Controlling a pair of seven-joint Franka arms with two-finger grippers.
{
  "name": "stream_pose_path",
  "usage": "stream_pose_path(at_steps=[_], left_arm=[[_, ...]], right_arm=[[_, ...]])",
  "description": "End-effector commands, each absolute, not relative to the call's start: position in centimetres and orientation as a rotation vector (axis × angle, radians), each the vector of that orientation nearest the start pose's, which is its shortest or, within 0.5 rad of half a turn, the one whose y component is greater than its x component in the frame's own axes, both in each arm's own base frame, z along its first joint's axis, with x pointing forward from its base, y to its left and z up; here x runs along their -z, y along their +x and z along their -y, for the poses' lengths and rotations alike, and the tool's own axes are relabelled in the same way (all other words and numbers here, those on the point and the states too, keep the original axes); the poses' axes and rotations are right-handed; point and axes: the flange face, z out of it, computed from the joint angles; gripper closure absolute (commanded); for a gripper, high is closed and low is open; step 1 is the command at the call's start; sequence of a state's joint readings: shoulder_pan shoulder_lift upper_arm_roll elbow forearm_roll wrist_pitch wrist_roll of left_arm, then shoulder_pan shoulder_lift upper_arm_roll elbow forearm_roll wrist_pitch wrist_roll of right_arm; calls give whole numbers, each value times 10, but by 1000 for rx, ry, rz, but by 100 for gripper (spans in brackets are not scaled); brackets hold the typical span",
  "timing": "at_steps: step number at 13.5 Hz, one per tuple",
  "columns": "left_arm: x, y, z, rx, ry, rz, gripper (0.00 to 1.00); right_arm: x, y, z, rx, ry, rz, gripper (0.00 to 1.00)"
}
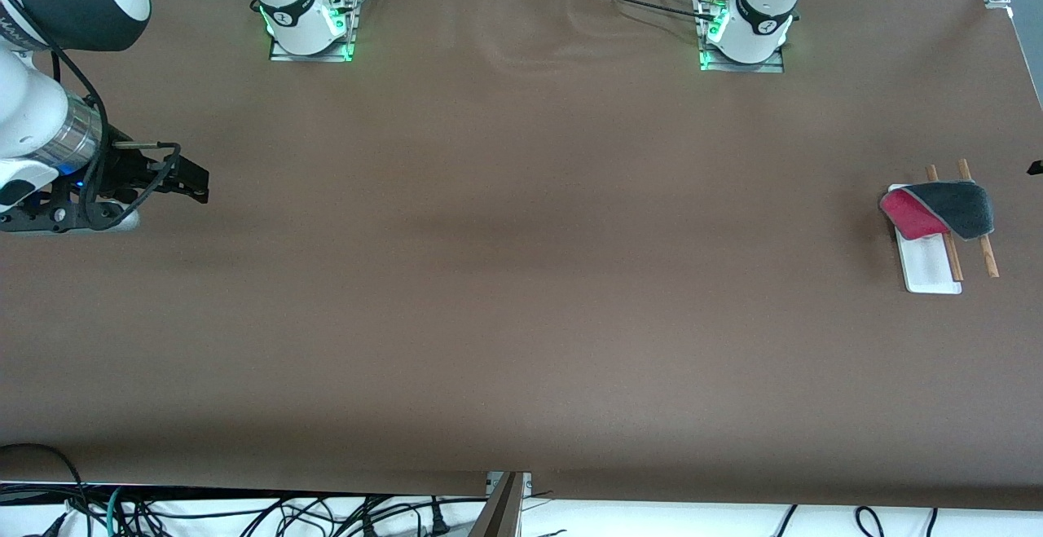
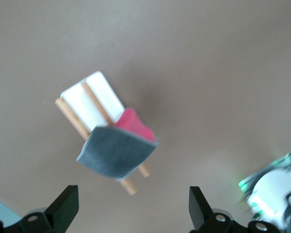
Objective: Pass towel and hang on rack
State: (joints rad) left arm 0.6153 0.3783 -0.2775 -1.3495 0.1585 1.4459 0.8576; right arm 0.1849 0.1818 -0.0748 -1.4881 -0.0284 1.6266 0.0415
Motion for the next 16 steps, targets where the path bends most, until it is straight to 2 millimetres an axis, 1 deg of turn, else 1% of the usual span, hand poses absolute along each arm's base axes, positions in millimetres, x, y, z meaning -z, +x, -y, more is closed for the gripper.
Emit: stream_pose_path(at_steps=[1,3,4,5,6,7,9,10,11,12,13,14,15,16], left_arm=[[-523,597,-189,-365,-3146,-656,0],[-540,604,-137,-335,-3153,-494,0],[-550,604,-100,-323,-3133,-428,0],[-556,604,-65,-319,-3106,-362,0],[-566,602,-47,-291,-3087,-264,0],[-571,601,-26,-273,-3092,-206,0],[-587,595,-3,-218,-3114,-121,0],[-591,592,2,-173,-3109,-81,0],[-594,582,3,-115,-3119,-29,0],[-588,570,4,-75,-3130,16,0],[-577,554,8,-29,-3132,10,0],[-570,545,14,10,-3133,-10,0],[-572,540,10,33,-3137,2,0],[-569,539,5,24,-3140,10,0]], right_arm=[[-570,604,-67,-52,-3190,93,0],[-569,604,-67,-54,-3190,93,0],[-570,604,-66,-52,-3191,91,0],[-570,604,-66,-52,-3190,93,0],[-569,604,-66,-54,-3191,93,0],[-570,604,-66,-52,-3190,93,0],[-569,604,-66,-54,-3191,93,0],[-570,604,-66,-52,-3190,93,0],[-570,604,-66,-52,-3190,93,0],[-570,604,-66,-52,-3190,93,0],[-569,604,-66,-54,-3191,93,0],[-569,604,-66,-54,-3191,93,0],[-570,604,-66,-52,-3190,93,0],[-569,604,-66,-54,-3191,93,0]])
